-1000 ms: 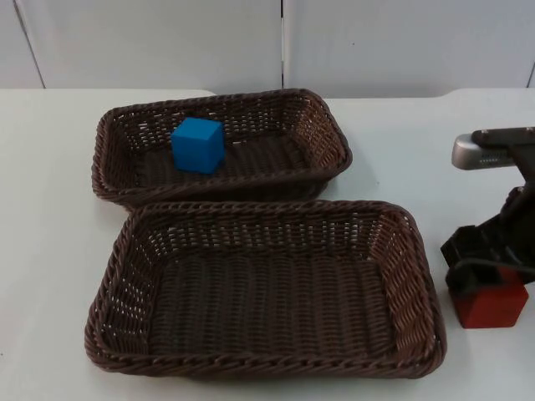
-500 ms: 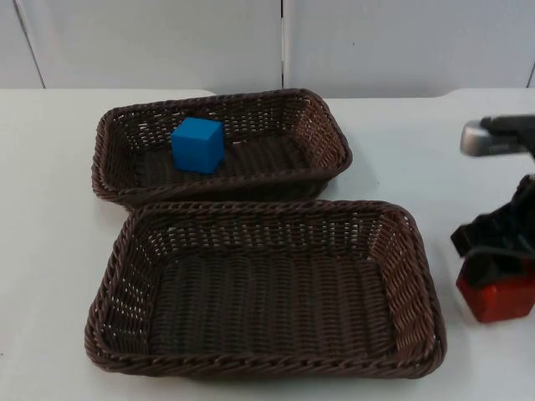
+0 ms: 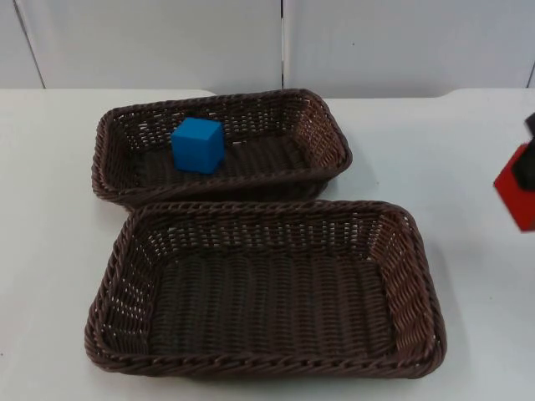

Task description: Pick up one cube with the left hand and place it into the upper basket. Pick up one cube with the right hand and place it into the lower basket.

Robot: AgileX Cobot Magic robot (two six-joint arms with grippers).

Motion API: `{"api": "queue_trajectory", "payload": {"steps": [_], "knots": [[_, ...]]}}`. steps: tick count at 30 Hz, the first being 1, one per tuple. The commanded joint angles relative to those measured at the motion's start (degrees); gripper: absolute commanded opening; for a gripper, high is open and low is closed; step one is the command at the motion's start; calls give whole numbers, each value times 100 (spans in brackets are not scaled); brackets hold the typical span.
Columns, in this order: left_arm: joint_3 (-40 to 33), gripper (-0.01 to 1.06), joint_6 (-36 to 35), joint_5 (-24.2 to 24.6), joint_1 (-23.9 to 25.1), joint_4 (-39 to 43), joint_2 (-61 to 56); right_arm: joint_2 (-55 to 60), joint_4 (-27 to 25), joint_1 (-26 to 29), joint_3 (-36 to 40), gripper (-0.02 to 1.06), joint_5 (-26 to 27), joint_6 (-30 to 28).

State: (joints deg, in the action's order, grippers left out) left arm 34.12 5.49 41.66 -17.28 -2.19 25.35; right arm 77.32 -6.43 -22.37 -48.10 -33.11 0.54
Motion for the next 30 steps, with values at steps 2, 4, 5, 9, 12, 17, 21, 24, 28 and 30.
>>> {"api": "queue_trajectory", "payload": {"steps": [2, 4, 5, 9, 12, 17, 21, 24, 28, 30], "knots": [[-17, 105, -39, -35, -36, 20, -15, -462, 30, -18, 25, 0, -194, -15], [-17, 105, -39, -35, -36, 30, -15, -754, 30, -18, 25, 0, -265, -15], [-17, 105, -39, -35, -36, 43, -15, -913, 30, -18, 25, 0, -278, -15], [-17, 105, -39, -35, -36, 68, -15, -1117, 30, -18, 25, 0, -288, -15], [-17, 105, -39, -35, -36, 68, -15, -1143, 33, -18, 25, 0, -288, -15], [-17, 105, -39, -24, -36, 127, -15, -1143, 33, -18, 25, 0, -288, -15], [-17, 105, -39, -24, -36, 127, -15, -1148, 33, -18, 25, 0, -252, -15], [-17, 105, -39, -24, -36, 127, -15, -1148, 7, -18, 25, 0, -228, -200], [-17, 105, -39, -24, -36, 127, -15, -1148, -55, -18, 25, 0, -283, -420], [-17, 105, -39, -35, -36, 126, -15, -1148, -193, -18, 25, 0, -381, -714]]}}
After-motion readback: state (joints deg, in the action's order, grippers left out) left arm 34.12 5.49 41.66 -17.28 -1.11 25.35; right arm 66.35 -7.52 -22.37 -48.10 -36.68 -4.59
